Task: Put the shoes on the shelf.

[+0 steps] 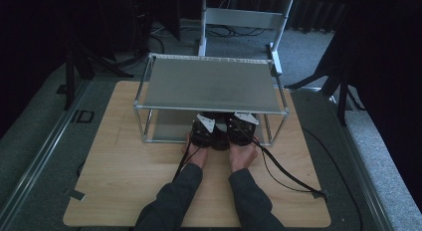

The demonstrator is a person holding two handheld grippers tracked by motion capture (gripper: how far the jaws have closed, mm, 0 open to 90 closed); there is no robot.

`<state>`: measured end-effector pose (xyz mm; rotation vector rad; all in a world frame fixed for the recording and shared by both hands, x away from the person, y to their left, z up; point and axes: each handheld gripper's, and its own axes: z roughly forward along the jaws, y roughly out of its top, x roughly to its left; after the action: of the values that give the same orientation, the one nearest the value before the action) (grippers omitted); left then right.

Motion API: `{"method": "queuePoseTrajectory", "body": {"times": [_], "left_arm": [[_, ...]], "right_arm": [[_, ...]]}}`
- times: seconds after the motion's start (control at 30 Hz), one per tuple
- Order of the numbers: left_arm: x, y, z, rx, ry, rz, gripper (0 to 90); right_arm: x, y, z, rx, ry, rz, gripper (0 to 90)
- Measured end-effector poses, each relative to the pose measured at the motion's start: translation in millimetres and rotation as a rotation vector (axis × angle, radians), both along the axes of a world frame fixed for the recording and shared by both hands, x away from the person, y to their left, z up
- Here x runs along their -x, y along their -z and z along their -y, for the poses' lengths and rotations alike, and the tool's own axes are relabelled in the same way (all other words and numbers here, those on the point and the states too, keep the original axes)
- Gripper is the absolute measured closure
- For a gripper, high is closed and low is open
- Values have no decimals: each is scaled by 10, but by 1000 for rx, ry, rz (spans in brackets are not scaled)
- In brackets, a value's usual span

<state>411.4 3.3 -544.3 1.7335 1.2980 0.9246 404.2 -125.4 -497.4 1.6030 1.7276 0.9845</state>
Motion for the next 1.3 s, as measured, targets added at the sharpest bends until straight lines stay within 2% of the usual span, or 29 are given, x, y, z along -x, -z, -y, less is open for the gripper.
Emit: {"method": "queuePoseTrajectory", "body": {"times": [0.2,0.23,0.27,0.3,0.33,0.37,0.43,0.5,0.53,0.63,0.7,0.77,0.83,0.9,0.93,1.07,1.1,1.17,1.23,1.3], "left_arm": [[-34,22,-24,2,19,-23,900],[-44,31,-31,0,24,-31,900],[-54,39,-43,1,34,-45,900],[-70,53,-48,3,42,-64,900],[-76,70,-50,-7,41,-75,900],[-73,83,-60,-5,45,-71,900],[-76,80,-81,-3,59,-72,899],[-84,73,-97,-13,72,-76,898],[-88,75,-101,-14,73,-79,896],[-87,75,-101,-12,70,-78,890],[-88,73,-106,-11,70,-80,887],[-91,71,-117,-9,74,-82,876],[-94,72,-125,-8,77,-81,866],[-98,77,-128,-6,77,-81,860],[-102,81,-131,-5,75,-83,858],[-120,105,-140,-10,74,-98,835],[-124,110,-143,-12,75,-101,829],[-125,116,-142,-12,79,-104,827],[-127,116,-144,-13,81,-104,825],[-134,117,-146,-8,77,-108,822]], "right_arm": [[-32,14,20,19,-20,53,764],[-36,24,26,21,-33,76,732],[-36,24,26,21,-33,76,732],[-29,23,22,35,-48,99,696],[-35,23,25,24,-58,106,655],[-27,25,21,12,-66,113,629],[-15,28,21,15,-65,123,619],[8,21,25,21,-69,134,573],[40,0,30,41,-73,148,542],[121,-60,45,54,-114,184,502],[168,-78,53,69,-136,188,481],[230,-98,123,4,-181,184,488],[296,-116,187,1,-183,205,469],[346,-121,257,18,-192,193,441],[382,-121,292,31,-188,201,437],[539,-137,445,29,-192,237,385],[558,-140,476,34,-190,232,373],[566,-127,546,35,-193,192,340],[606,-74,633,43,-173,182,332],[622,4,714,33,-176,149,329]]}}
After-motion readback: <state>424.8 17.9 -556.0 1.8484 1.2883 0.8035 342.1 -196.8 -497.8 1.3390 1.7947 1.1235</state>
